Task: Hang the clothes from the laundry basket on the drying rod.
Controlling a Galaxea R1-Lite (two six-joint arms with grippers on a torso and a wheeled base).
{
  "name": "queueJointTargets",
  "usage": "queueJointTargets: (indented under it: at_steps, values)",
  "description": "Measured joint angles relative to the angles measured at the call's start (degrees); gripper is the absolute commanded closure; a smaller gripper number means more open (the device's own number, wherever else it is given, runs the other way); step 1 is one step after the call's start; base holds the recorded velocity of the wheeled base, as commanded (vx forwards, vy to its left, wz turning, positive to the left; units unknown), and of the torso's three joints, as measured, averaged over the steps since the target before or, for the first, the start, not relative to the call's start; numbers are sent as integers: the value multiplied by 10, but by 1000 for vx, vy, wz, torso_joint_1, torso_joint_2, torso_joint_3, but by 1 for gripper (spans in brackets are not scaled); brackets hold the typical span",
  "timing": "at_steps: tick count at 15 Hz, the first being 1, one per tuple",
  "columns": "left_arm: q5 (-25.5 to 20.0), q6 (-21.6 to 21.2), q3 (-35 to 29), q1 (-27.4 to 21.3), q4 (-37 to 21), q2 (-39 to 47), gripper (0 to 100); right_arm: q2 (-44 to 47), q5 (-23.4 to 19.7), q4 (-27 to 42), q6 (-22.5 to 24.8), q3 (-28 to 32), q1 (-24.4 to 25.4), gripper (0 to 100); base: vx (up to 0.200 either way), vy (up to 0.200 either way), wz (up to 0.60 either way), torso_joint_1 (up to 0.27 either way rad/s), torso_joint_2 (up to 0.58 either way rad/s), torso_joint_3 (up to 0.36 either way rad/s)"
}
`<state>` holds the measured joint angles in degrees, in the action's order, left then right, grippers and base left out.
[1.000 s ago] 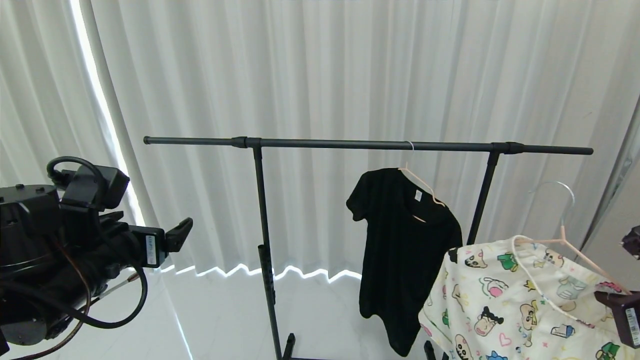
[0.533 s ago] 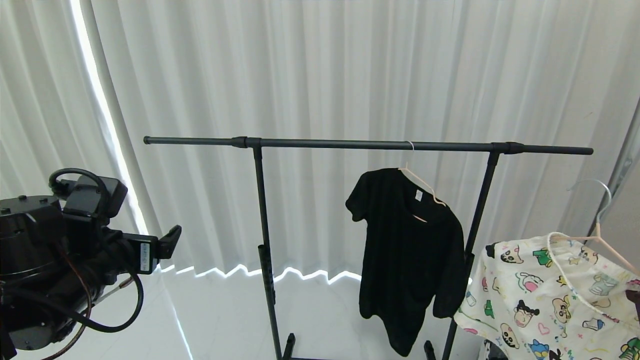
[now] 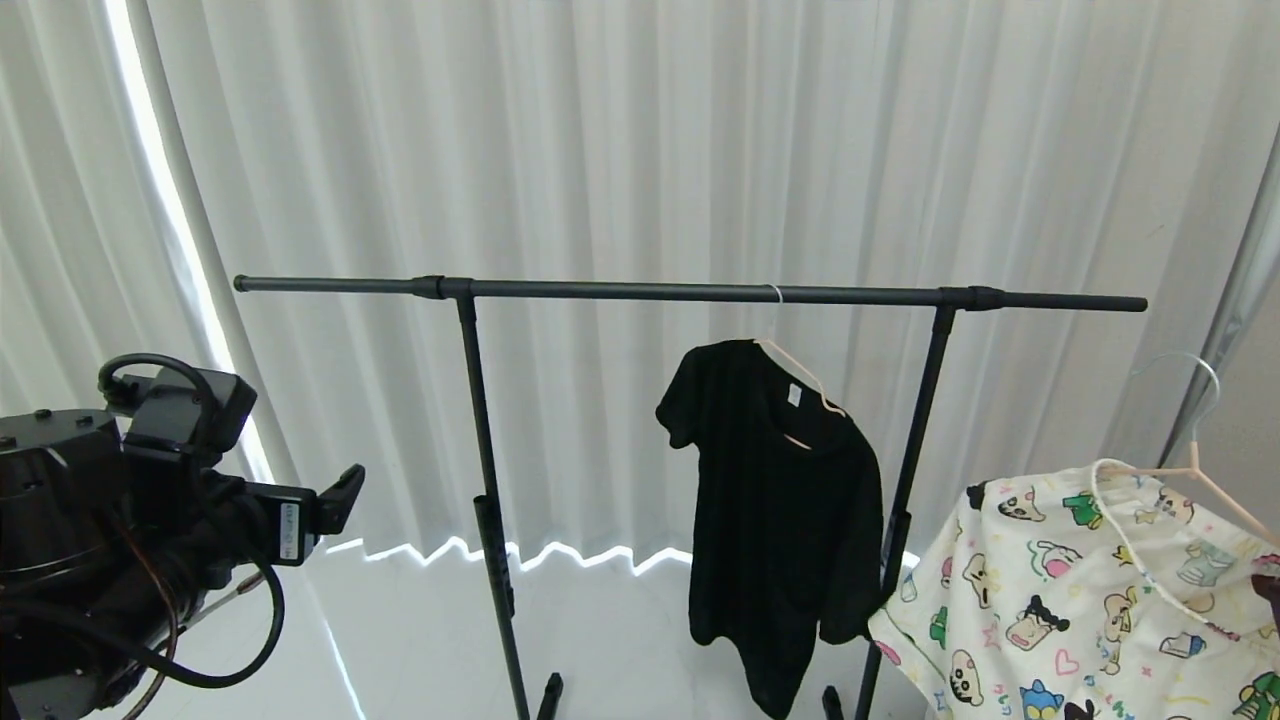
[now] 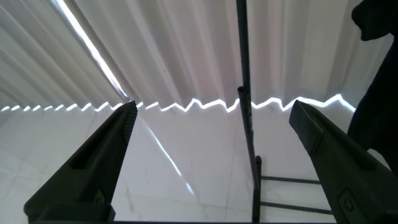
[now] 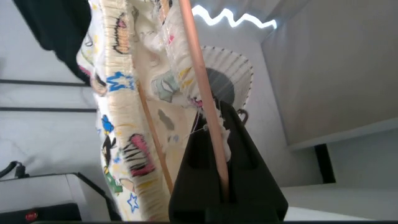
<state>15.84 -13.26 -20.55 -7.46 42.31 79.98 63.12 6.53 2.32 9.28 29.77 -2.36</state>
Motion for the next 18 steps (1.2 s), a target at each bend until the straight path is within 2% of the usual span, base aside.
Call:
queueJointTargets:
  at_steps: [3,9,12,18]
  values:
    - [-1,0,-1,0,1,-2,0,1,-22,1,0,14,4,100,0,0,0,0,0,0]
    - [0,-1,0,0,0,-4,0,10,-28,1,-1,50,38,100,0,0,0,0,0,0]
    - [0,-27,-3,0,0,-3,0,21,-29,1,-1,82,46,100,0,0,0,0,0,0]
    - [0,-30,-28,1,0,18,0,-8,-27,23,1,67,67,100,0,0,0,0,0,0]
